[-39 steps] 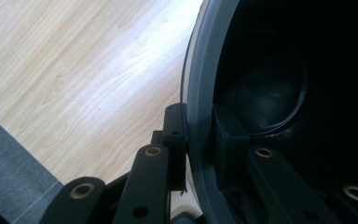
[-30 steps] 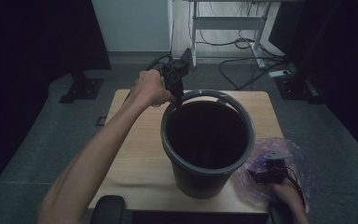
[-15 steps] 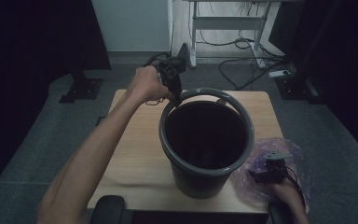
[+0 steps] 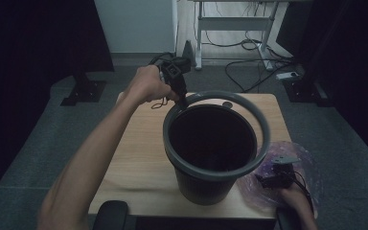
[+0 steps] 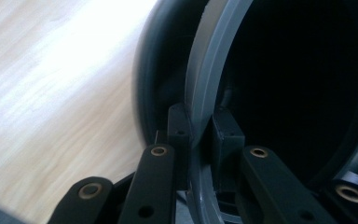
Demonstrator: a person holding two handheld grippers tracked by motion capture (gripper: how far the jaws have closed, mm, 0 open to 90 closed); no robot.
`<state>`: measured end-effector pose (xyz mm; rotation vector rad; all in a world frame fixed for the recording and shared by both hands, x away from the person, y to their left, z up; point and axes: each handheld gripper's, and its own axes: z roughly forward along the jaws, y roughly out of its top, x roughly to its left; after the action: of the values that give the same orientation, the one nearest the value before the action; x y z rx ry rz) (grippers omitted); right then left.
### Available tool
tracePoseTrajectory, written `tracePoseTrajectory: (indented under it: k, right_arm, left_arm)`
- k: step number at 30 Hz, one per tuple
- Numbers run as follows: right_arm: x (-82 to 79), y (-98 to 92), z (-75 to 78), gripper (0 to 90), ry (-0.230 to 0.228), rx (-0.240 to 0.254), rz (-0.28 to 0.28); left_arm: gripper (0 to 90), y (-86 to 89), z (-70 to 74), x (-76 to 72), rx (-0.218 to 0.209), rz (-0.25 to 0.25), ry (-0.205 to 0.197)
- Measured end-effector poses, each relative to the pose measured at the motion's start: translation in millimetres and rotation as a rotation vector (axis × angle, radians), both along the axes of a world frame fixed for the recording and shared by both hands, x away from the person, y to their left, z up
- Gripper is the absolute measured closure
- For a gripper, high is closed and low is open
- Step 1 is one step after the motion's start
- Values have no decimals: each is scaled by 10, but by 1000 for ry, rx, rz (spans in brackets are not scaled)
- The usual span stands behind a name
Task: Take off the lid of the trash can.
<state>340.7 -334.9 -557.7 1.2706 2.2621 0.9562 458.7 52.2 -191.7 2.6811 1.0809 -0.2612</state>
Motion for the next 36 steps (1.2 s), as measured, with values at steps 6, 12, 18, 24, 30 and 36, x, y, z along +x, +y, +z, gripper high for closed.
tracePoseTrajectory:
  k: [6,12,18,24,30,36]
  right_arm:
    - [0,2,0,0,0,0,-1]
    - [0,2,0,0,-1,0,-1]
    - [-1,2,0,0,0,0,-1]
    - [0,4,0,0,0,0,-3]
    - [0,5,0,0,0,0,-4]
    - [1,8,0,0,-1,-1,-6]
  left_arm:
    - [807,55,52,-26,58,23,-34]
    - [804,208,82,-46,75,48,-52]
    - [801,459,90,-57,71,79,-55]
    - [801,754,96,-72,74,128,-60]
    - [800,1054,84,-88,77,181,-62]
    - [799,1314,68,-109,80,228,-69]
